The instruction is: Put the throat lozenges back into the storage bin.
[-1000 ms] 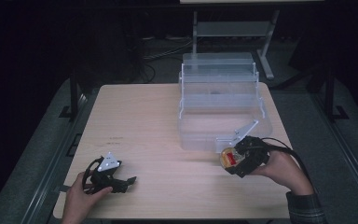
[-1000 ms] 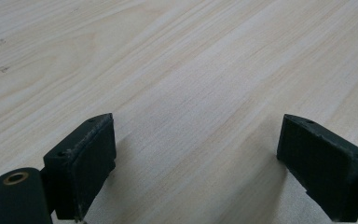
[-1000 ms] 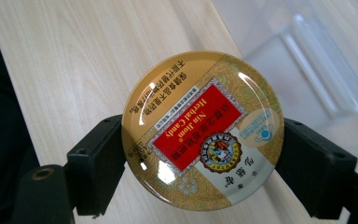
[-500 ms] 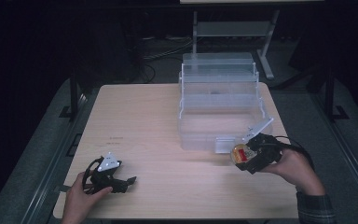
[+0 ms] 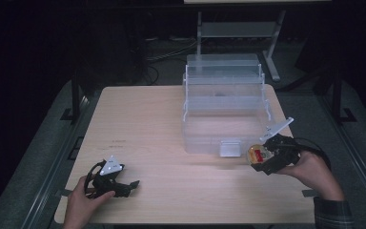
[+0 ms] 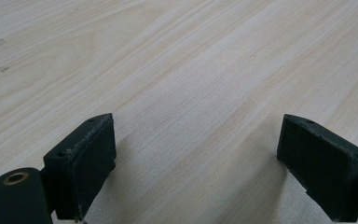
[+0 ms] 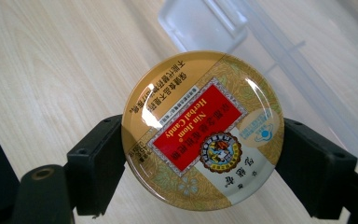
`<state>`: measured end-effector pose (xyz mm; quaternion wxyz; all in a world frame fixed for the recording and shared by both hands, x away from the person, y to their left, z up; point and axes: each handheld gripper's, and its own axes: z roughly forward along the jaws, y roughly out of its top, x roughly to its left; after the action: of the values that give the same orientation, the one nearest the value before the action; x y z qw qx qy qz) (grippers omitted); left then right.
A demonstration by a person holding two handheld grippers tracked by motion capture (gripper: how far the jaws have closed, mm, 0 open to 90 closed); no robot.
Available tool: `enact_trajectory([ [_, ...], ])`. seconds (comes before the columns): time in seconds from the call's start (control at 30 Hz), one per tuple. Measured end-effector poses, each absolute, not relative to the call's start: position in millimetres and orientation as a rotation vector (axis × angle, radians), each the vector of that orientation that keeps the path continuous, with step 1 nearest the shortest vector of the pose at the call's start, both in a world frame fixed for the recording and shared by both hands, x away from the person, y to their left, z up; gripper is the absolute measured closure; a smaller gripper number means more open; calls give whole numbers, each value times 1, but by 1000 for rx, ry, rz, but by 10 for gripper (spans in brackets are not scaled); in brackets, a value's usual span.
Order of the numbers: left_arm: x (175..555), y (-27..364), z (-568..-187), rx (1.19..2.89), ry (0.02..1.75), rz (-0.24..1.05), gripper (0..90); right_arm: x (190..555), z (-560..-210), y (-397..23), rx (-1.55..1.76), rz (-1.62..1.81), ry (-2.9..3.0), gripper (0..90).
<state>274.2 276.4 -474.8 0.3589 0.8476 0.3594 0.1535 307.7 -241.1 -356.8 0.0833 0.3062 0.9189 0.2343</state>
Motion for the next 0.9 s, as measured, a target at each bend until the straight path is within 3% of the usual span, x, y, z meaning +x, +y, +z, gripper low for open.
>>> enact_trajectory([
  [0.9, 274, 277, -475, 2193, 923, 397, 107, 321, -335, -288, 1048, 680, 2640, 197],
])
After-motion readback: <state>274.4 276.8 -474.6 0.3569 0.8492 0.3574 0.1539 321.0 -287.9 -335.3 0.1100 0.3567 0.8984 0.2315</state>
